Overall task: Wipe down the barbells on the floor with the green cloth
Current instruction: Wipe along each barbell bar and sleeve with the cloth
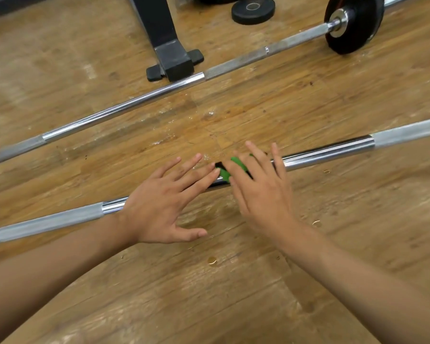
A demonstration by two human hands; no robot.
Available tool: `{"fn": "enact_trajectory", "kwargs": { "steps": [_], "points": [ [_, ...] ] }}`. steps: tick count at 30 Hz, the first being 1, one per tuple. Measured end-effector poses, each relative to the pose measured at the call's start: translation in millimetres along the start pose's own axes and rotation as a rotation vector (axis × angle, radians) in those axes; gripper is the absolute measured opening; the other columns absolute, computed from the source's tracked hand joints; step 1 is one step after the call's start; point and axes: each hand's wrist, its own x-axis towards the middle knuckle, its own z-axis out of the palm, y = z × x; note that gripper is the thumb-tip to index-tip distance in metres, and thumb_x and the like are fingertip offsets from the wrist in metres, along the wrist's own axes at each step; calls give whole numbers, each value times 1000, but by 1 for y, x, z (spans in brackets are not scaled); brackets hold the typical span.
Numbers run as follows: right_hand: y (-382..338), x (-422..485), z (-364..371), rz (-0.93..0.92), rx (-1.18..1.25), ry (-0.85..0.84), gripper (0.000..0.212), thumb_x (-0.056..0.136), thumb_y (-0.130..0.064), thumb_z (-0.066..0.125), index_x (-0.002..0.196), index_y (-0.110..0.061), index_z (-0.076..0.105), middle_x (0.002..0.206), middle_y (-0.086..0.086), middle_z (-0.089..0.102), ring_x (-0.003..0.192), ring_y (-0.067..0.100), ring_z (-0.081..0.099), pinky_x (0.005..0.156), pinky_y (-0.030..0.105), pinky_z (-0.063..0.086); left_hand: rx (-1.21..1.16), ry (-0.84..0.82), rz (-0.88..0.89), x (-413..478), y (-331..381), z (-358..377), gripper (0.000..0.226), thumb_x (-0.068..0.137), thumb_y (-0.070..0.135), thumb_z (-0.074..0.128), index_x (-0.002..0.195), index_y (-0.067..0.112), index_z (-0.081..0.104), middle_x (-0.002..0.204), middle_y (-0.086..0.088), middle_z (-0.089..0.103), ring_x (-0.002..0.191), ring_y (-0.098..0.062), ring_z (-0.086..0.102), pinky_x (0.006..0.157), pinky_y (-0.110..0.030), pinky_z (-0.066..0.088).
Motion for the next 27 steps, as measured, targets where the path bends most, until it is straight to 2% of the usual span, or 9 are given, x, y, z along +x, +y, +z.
{"fn": "enact_trajectory", "kwargs": {
  "steps": [3, 7, 10, 12, 14, 17, 19, 24, 27],
  "points": [
    [51, -11, -11, -135, -132, 21, 40, 108, -32, 53, 146, -23, 60, 143, 9, 62, 145, 30, 47, 127, 55, 15, 3, 0, 15, 0, -2, 0, 102, 94, 86, 22, 168, 17, 9, 175, -4, 15, 162, -27, 5, 127, -57, 20],
    [117, -21, -31, 272, -149, 149, 36, 110, -29, 40, 133, -16, 64, 134, 12, 64, 146, 33, 43, 126, 57, 12, 3, 5, 16, 1, -4, 1, 104, 93, 87, 23, 168, 17, 9, 175, -4, 16, 162, -28, 7, 126, -58, 22],
    [96, -3, -29, 472, -137, 172, 34, 104, -24, 43, 122, -13, 70, 123, 11, 67, 145, 33, 42, 126, 57, 14, -1, 12, 13, 4, -5, 1, 105, 92, 87, 24, 168, 17, 10, 174, -4, 17, 162, -29, 7, 126, -59, 24],
    [55, 3, -16, 370, -98, 134, 34, 103, -23, 45, 125, -12, 69, 126, 12, 66, 144, 33, 42, 126, 56, 15, -13, 13, 10, 6, -7, 1, 104, 93, 87, 24, 168, 17, 10, 174, -4, 17, 162, -29, 8, 126, -59, 24],
    [17, 0, 0, 129, -33, 62, 36, 105, -23, 50, 135, -14, 65, 138, 10, 63, 146, 32, 41, 128, 53, 12, -16, 11, 11, 6, -11, 0, 103, 93, 87, 22, 168, 17, 10, 174, -4, 17, 162, -29, 8, 126, -59, 22],
    [32, 2, 3, -131, -104, 49, 41, 106, -30, 55, 146, -22, 60, 143, 7, 61, 144, 30, 46, 126, 56, 17, -10, 10, 12, 10, -17, -1, 102, 94, 86, 22, 168, 16, 10, 174, -4, 17, 162, -29, 8, 127, -58, 20],
    [71, 3, -1, -54, -146, 100, 39, 106, -31, 52, 143, -23, 61, 135, 9, 65, 141, 31, 50, 125, 59, 17, -17, 15, 6, 11, -20, -1, 102, 94, 85, 23, 168, 16, 11, 174, -3, 18, 162, -29, 8, 127, -57, 19],
    [114, 11, -13, 437, -133, 236, 30, 103, -24, 47, 122, -15, 69, 117, 12, 67, 140, 32, 47, 124, 61, 15, -16, 33, -6, 16, -25, 1, 102, 94, 85, 23, 168, 16, 13, 173, -3, 22, 162, -29, 12, 127, -55, 19],
    [58, 18, 4, 369, -86, 208, 35, 104, -23, 46, 132, -14, 65, 135, 11, 63, 147, 33, 39, 126, 56, 15, -14, 43, -19, 19, -27, 3, 101, 94, 85, 23, 168, 17, 12, 171, -4, 25, 161, -28, 15, 128, -54, 19]
  ]
}}
